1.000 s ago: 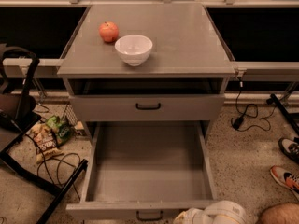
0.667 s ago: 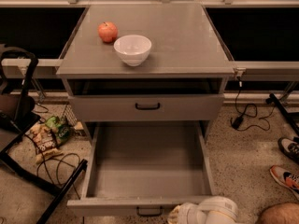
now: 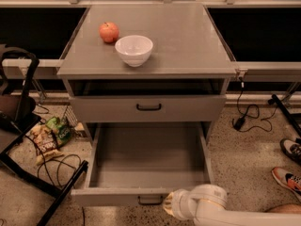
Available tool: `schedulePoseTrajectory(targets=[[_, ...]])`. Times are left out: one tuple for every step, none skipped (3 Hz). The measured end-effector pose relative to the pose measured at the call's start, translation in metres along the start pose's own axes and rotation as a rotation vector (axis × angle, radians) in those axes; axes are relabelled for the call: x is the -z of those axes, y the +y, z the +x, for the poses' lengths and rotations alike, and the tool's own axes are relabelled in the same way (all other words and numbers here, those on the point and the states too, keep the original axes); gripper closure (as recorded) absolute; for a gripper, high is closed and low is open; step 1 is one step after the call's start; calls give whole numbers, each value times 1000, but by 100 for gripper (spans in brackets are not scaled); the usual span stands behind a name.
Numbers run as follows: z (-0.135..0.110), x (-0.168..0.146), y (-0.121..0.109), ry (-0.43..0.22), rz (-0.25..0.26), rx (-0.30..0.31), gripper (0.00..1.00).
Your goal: Close middle drawer
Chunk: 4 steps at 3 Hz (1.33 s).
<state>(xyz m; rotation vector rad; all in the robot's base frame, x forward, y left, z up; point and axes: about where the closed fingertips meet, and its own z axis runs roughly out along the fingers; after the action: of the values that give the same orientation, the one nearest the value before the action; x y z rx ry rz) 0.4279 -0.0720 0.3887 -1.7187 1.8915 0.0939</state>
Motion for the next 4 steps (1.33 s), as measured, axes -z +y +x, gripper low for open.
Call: schedulePoseTrajectory(targets=[[-4, -2, -10, 3, 15, 19, 100], [-19, 6, -63, 34, 69, 85, 100], [-31, 12, -100, 54, 105, 128, 100], [-47, 14, -144, 74, 136, 168, 100]])
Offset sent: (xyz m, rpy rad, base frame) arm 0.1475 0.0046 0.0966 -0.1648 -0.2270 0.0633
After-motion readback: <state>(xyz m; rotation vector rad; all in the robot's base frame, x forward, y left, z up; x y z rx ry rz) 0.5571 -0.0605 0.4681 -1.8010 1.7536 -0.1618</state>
